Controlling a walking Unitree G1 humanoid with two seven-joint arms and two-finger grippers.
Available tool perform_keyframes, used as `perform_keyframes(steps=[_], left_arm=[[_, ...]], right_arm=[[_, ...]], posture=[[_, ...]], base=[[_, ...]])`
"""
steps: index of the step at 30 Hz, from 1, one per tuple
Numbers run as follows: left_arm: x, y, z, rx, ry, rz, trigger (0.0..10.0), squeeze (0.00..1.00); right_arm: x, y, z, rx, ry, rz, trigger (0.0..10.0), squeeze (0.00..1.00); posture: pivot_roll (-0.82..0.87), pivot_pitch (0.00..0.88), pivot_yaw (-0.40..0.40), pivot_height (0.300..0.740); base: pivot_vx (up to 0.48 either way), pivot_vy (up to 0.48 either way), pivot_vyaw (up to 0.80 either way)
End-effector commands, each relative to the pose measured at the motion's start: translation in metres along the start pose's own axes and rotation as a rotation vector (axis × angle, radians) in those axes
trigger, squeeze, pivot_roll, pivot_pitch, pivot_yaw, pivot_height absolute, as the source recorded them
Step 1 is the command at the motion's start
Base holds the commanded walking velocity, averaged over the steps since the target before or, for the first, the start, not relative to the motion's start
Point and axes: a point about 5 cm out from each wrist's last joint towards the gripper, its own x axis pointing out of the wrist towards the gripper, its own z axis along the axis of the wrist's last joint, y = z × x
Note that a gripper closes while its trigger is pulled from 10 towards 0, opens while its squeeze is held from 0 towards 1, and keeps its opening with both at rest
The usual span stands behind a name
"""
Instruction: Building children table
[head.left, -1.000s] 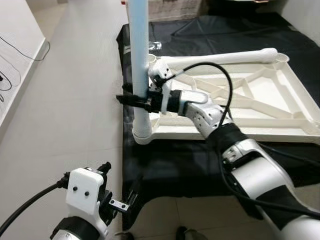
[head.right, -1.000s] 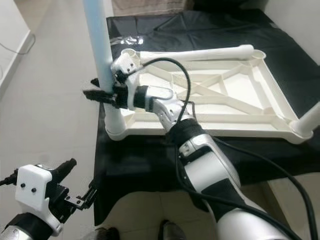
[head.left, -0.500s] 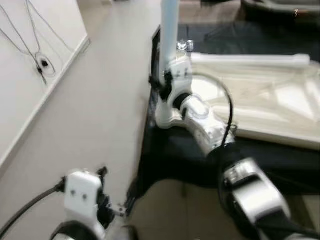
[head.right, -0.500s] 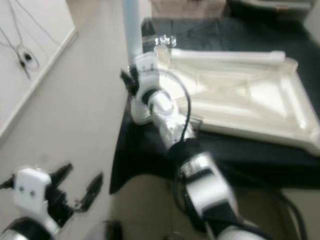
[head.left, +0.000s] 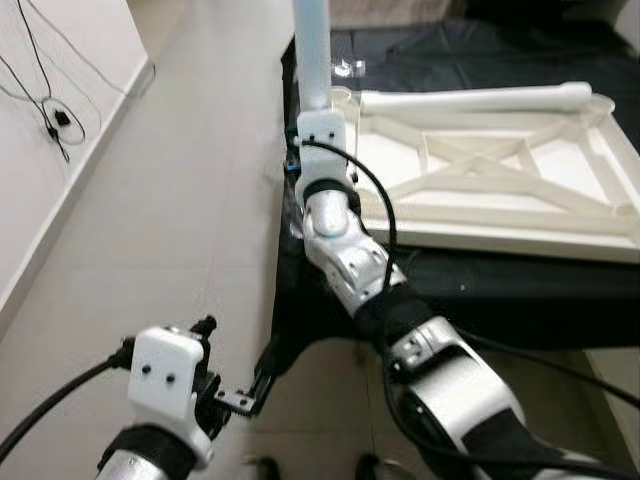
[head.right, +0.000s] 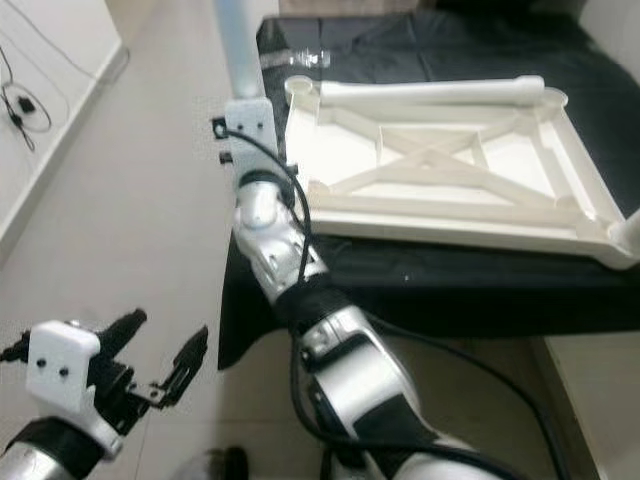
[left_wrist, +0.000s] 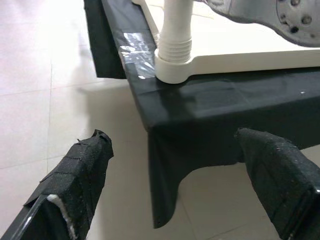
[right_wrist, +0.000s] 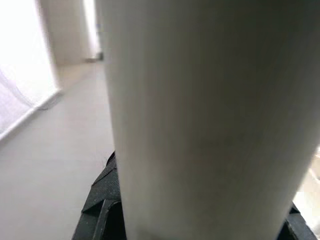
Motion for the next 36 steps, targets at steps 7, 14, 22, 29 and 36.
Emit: perform_keyframes(steps=[7,14,22,29,36], left_arm=[[0.0,0.004,-0.003,0.022,0.029,0.021,10.0,0.0],[0.0,0.008,-0.001,0.039,0.026,0.019,10.0,0.0],[-0.002,0.011,-0.001,0.046,0.033,0.028,10.0,0.0],[0.001,0.008,-0.001,0.038,0.026,0.025,10.0,0.0],[0.001,0.007,0.0,0.036,0.022,0.023,10.0,0.0]], right_arm=[[-0.009,-0.043,-0.075,0.063,0.379,-0.494,10.0,0.0],[-0.023,-0.046,-0.089,0.192,0.451,-0.662,10.0,0.0],[-0.036,-0.042,-0.092,0.036,0.292,-0.597,10.0,0.0],[-0.039,-0.03,-0.078,-0.074,0.123,-0.572,10.0,0.0],[-0.041,-0.027,-0.09,-0.031,0.252,-0.589,10.0,0.0]], posture=[[0.16,0.323,-0.018,0.74],[0.21,0.33,-0.009,0.74],[0.19,0.335,-0.01,0.74],[0.19,0.331,-0.013,0.74],[0.19,0.327,-0.019,0.74]], base=[[0.0,0.0,0.0],[0.0,0.0,0.0],[0.0,0.0,0.0],[0.0,0.0,0.0],[0.0,0.0,0.0]])
